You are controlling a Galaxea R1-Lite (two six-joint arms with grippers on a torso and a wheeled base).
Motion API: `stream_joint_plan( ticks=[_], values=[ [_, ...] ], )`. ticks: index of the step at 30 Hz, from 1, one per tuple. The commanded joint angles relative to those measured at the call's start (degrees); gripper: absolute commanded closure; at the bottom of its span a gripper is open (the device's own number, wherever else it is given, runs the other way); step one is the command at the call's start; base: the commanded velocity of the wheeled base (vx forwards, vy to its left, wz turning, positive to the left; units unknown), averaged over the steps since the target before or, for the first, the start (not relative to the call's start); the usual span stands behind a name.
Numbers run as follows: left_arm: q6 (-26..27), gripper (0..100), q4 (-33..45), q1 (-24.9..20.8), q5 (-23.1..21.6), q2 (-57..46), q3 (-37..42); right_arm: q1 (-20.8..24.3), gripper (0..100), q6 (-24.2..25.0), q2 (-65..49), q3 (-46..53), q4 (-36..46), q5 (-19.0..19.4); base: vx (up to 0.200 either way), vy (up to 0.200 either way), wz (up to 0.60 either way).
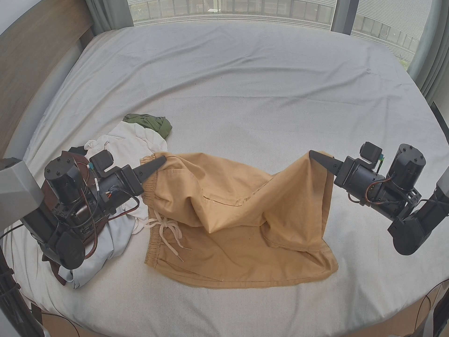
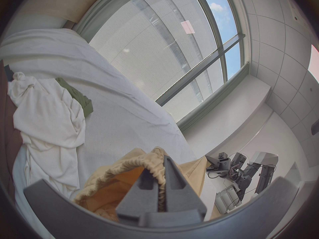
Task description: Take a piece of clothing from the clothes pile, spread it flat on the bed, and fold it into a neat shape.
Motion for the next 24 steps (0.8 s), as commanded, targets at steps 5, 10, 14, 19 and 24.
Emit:
stream_joint_plan(
  ticks=[5,10,14,19,24],
  values=[
    [0.0,100,-0.2,0.9,0.1,-1.6,-0.4,-2.8,100,2.2,-2.5,-0.5,-0.2,2.1,0.000,0.000,0.00],
    [0.0,100,-0.2,1.7,0.1,-2.9,-0.4,-4.1,100,2.2,-2.4,-0.9,-0.2,3.4,0.000,0.000,0.00],
    [0.0,100,-0.2,2.6,-0.1,-3.1,-0.1,-5.3,100,2.3,-2.5,-1.4,-0.3,3.5,0.000,0.000,0.00],
    [0.6,100,-0.2,3.7,-0.3,-2.9,0.1,-7.5,100,2.4,-2.7,-2.6,-0.3,4.7,0.000,0.000,0.00],
    [0.7,100,-0.2,5.4,-0.5,-2.2,-0.3,-8.9,100,2.4,-2.5,-3.0,-0.4,6.1,0.000,0.000,0.00]
  ],
)
